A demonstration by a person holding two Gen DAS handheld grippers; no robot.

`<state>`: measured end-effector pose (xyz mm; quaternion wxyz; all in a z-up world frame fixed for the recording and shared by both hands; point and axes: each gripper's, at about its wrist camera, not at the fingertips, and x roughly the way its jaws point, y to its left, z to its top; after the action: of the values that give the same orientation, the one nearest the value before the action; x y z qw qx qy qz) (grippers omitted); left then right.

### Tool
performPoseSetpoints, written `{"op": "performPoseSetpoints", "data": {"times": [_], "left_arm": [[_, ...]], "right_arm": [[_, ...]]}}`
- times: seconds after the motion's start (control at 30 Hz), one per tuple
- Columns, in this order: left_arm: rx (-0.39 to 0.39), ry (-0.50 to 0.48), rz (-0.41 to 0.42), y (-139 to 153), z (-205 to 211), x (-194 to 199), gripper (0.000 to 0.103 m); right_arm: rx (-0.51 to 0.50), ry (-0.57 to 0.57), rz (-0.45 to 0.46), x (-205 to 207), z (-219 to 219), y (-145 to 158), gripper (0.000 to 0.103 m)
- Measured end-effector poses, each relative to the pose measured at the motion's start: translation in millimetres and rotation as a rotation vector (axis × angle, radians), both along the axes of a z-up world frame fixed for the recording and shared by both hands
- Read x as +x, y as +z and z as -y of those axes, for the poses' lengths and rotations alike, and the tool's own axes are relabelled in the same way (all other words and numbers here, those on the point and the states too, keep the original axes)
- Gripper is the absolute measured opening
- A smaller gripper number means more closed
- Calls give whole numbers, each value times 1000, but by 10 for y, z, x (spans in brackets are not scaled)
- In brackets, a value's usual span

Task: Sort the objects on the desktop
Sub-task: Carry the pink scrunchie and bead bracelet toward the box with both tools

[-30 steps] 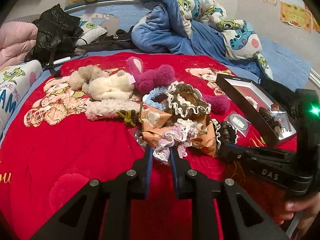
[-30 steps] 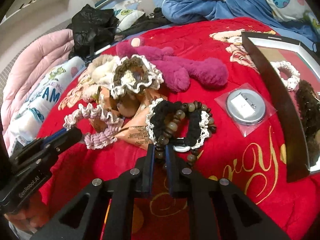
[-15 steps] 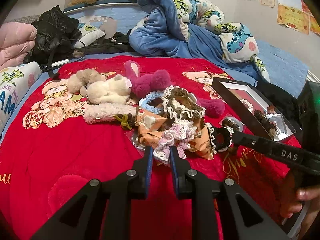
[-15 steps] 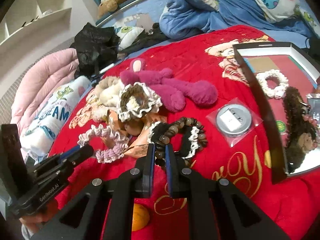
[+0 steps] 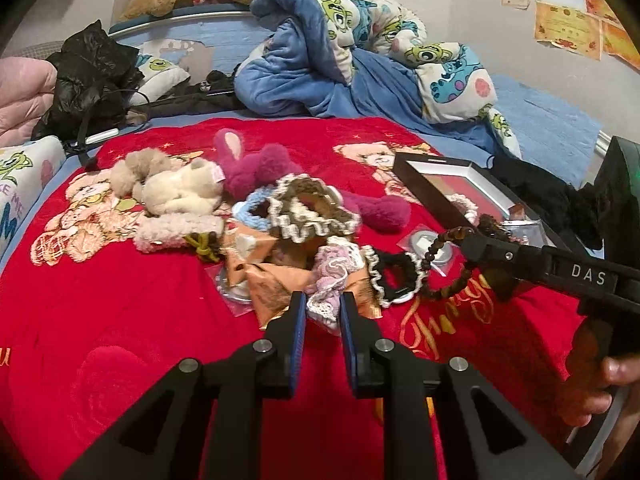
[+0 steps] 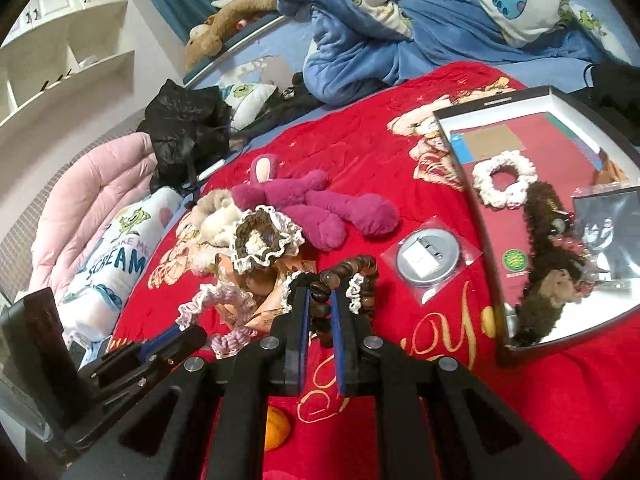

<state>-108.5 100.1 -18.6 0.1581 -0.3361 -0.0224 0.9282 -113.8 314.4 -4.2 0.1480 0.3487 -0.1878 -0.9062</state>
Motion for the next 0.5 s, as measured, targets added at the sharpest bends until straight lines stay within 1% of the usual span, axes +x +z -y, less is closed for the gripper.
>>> {"op": "performPoseSetpoints", "data": {"times": [0.23,0.5], "left_arm": [[11,-54,-6,38,-263,99,18],[38,-129,-5,92,-612,216,18]], "right_arm": [[-1,-19,-15,123,-148,89,11],[7,-65,-36,353,-455,238,11]]}}
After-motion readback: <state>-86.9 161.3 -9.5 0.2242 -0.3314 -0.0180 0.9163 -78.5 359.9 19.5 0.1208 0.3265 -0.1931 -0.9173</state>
